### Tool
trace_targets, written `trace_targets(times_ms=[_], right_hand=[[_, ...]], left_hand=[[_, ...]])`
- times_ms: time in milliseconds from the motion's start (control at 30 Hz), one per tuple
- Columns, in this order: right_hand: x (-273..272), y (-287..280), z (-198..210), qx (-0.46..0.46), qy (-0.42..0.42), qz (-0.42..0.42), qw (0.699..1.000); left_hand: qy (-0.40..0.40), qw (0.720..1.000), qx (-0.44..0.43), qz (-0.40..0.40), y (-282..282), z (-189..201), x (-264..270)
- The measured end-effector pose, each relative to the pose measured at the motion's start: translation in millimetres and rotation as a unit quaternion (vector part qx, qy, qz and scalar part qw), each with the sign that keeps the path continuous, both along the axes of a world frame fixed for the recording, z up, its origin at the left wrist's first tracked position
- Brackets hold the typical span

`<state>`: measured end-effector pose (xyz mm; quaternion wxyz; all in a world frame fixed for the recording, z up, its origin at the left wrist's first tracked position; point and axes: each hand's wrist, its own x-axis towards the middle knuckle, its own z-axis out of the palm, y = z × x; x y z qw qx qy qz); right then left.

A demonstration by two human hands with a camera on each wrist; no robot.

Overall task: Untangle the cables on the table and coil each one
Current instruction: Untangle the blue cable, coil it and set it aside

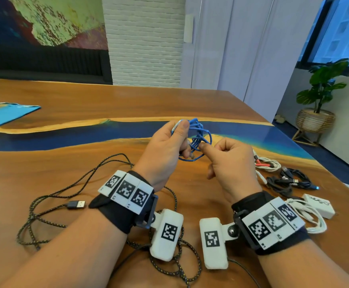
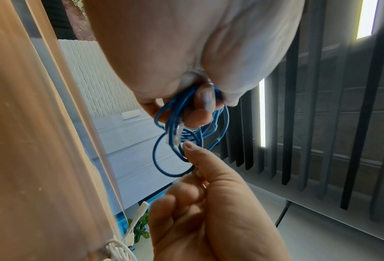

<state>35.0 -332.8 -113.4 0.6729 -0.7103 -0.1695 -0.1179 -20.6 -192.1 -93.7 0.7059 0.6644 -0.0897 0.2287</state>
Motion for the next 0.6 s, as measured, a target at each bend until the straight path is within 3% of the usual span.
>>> trace_targets(times_ms=[167, 600], right_hand=[[-5.0, 0.9, 2.2, 0.058, 0.079, 0.026, 0.995], [-8.8, 2.5, 3.1, 0.062, 0.091, 0.027, 0.994]], left_hand=[[0.008, 1.000, -0.004, -0.013, -3.6, -1.6, -0.4], [0.001, 1.000, 0.021, -0.001, -9.3, 0.8, -4.7]])
